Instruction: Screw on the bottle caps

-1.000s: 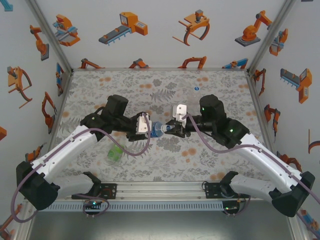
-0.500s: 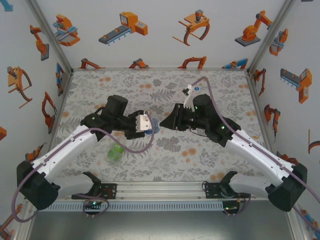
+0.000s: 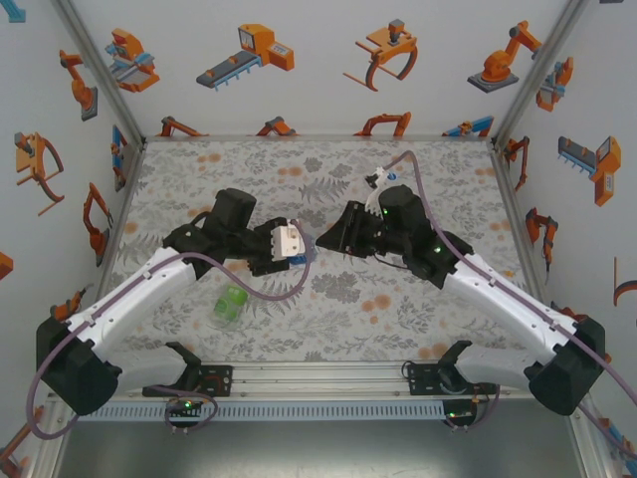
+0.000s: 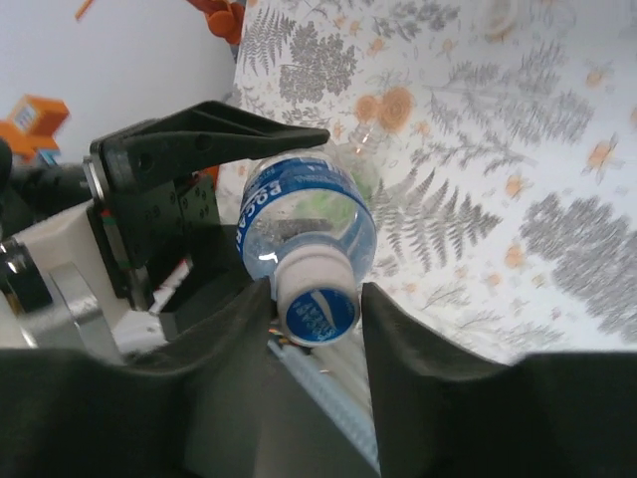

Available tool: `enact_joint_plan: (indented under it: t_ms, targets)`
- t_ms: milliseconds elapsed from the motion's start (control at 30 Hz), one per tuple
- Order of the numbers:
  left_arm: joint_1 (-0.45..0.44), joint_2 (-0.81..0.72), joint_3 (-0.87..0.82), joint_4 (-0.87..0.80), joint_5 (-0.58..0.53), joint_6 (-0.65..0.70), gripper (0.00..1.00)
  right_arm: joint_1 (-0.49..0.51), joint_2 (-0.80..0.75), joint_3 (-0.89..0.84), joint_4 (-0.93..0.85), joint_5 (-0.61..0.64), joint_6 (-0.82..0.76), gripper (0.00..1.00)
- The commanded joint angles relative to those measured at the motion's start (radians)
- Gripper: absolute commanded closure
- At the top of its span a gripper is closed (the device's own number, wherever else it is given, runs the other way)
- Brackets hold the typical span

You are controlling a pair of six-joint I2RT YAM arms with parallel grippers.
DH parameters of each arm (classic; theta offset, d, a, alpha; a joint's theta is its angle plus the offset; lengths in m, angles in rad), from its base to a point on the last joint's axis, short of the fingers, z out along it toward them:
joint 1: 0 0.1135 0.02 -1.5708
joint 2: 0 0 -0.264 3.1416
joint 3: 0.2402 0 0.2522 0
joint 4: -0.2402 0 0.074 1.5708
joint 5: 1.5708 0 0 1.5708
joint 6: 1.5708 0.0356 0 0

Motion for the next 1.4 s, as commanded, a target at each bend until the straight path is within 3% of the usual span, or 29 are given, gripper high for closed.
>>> enact_joint_plan:
  t_ms: [0, 267, 433, 500, 767, 967, 1367]
  targets:
    - [-0.016, -0.032, 0.011, 0.040, 0.086, -0.002, 1.00, 0.008, -0.049, 0.088, -0.009, -0.024, -0.308, 0.46]
    - [-0.016, -0.046, -0.002, 0.039, 0.135, 0.020, 1.00, 0.008, -0.151, 0.112, -0.118, -0.174, -1.001, 0.44]
    - [-0.019, -0.046, 0.006, 0.019, 0.214, 0.031, 1.00, 0.008, -0.149, 0.155, -0.293, -0.403, -1.448, 0.44]
    - [-0.028, -0.041, 0.018, 0.000, 0.224, 0.036, 1.00, 0.010, -0.150, 0.145, -0.309, -0.441, -1.548, 0.44]
    - [-0.035, -0.050, 0.032, -0.016, 0.232, 0.030, 1.00, 0.010, -0.142, 0.088, -0.211, -0.425, -1.572, 0.44]
    - [-0.036, -0.053, 0.029, -0.021, 0.231, 0.032, 1.00, 0.010, -0.135, 0.067, -0.165, -0.442, -1.554, 0.55]
    - [-0.035, -0.058, 0.027, -0.020, 0.234, 0.028, 1.00, 0.011, -0.127, 0.053, -0.150, -0.459, -1.529, 0.63]
